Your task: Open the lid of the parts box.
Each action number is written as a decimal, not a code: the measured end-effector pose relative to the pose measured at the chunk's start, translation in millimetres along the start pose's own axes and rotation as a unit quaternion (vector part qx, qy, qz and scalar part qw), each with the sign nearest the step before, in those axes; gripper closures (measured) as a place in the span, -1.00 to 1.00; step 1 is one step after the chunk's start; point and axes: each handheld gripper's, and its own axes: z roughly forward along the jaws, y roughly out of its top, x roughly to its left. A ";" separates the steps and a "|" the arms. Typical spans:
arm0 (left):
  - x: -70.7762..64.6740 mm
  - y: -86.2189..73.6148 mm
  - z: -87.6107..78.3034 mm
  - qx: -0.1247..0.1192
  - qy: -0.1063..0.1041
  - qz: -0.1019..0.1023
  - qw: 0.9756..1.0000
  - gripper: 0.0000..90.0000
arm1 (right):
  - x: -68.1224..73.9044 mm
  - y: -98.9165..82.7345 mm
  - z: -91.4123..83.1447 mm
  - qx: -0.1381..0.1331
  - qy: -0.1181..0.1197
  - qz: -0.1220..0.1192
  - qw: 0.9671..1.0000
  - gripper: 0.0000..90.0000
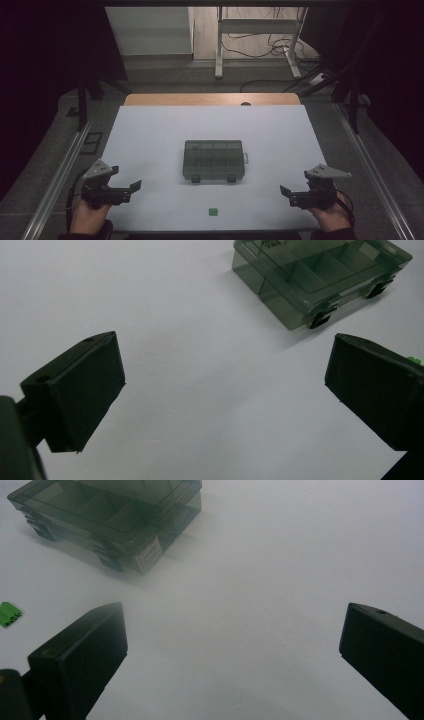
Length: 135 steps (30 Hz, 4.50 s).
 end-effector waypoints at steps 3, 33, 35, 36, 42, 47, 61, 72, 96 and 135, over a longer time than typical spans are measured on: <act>-0.1 0.6 0.5 -0.001 -0.004 0.000 1.000 -0.95 | 1.0 0.7 0.9 -0.001 0.002 -0.002 1.000 -1.00; -13.0 22.3 29.1 0.019 -0.025 0.017 0.999 -1.00 | 9.2 17.4 20.6 -0.009 0.047 -0.022 0.999 -1.00; -13.0 23.0 30.1 0.020 -0.026 0.018 0.999 -1.00 | 9.6 18.1 21.5 -0.007 0.048 -0.021 0.999 -1.00; -13.1 23.8 31.7 0.020 -0.029 0.017 0.999 -1.00 | 10.0 19.8 23.6 -0.004 0.049 -0.021 0.999 -1.00; -14.1 26.5 37.0 0.016 -0.035 0.018 0.999 -1.00 | 10.2 23.8 27.2 -0.002 0.048 -0.016 0.999 -1.00; -16.7 29.3 41.3 0.015 -0.038 0.023 0.999 -1.00 | 12.2 27.1 29.7 0.004 0.050 -0.016 0.999 -1.00; -25.4 39.0 61.1 0.021 -0.043 0.047 0.998 -1.00 | 21.0 33.4 41.8 0.019 0.063 -0.023 0.998 -1.00; -26.2 43.9 69.8 0.017 -0.044 0.051 0.998 -0.99 | 24.6 38.6 47.9 0.026 0.075 -0.025 0.997 -0.62; -31.7 53.8 90.4 0.006 -0.055 0.063 0.996 -0.98 | 33.4 47.1 78.1 0.068 0.141 -0.071 0.985 0.91; -37.0 64.4 112.9 0.003 -0.047 0.085 0.995 -0.98 | 44.3 42.1 125.4 0.160 0.144 -0.099 0.972 0.99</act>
